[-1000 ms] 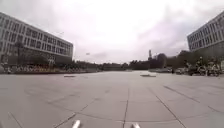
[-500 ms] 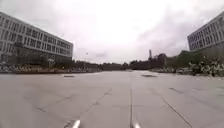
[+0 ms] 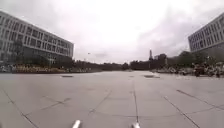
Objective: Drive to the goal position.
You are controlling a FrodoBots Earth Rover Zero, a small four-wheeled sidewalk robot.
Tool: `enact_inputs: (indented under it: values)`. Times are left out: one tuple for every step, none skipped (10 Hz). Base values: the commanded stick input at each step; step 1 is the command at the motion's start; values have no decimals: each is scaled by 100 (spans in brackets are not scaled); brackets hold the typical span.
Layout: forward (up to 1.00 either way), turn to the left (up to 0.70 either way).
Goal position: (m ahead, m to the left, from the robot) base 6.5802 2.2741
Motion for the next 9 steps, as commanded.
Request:
enact_inputs:
  values:
    - [70, 0]
    - [70, 0]
    - [70, 0]
    - [70, 0]
    - [70, 0]
    - [70, 0]
    - [70, 0]
    - [70, 0]
    - [70, 0]
